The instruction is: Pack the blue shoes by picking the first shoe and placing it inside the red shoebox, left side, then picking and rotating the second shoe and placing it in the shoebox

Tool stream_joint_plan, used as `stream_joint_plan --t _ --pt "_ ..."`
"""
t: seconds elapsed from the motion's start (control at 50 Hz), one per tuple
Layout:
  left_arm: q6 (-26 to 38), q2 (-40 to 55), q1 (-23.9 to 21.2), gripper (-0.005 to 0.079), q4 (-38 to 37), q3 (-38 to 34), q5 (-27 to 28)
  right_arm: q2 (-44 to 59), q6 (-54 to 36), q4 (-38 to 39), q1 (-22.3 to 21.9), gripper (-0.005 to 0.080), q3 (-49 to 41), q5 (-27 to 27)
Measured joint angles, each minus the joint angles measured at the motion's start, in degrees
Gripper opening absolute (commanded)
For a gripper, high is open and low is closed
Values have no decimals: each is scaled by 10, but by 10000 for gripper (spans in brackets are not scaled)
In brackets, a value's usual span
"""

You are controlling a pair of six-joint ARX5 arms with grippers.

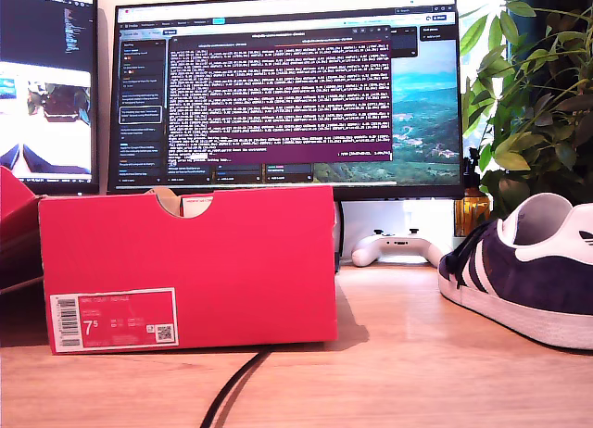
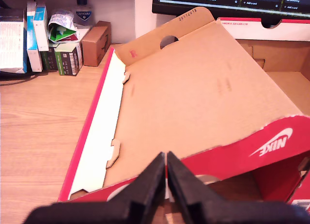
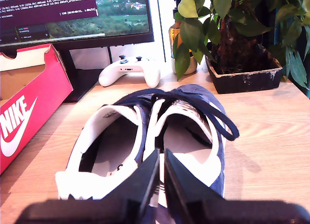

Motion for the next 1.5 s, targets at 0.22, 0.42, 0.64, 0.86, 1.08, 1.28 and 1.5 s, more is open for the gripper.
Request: stream_joint_plan --t 0.22,0.42,0.64,0.86,1.08,1.28,1.5 --pt "0 0 0 -21 0 0 0 0 0 0 0 -2 0 0" --pt "-54 0 0 -21 2 0 32 0 17 7 0 -2 0 0" --pt "-160 0 0 -21 8 0 153 0 173 101 0 -2 0 -51" --pt "-223 0 -11 -21 9 0 235 0 193 164 0 -2 2 -78" --pt "-240 47 -28 -21 17 0 235 24 178 144 0 -3 40 -89" --pt "-241 150 -38 -21 97 0 223 103 113 106 0 -3 121 -91" --pt "-240 272 -42 -21 214 0 210 200 51 22 0 -3 225 -102"
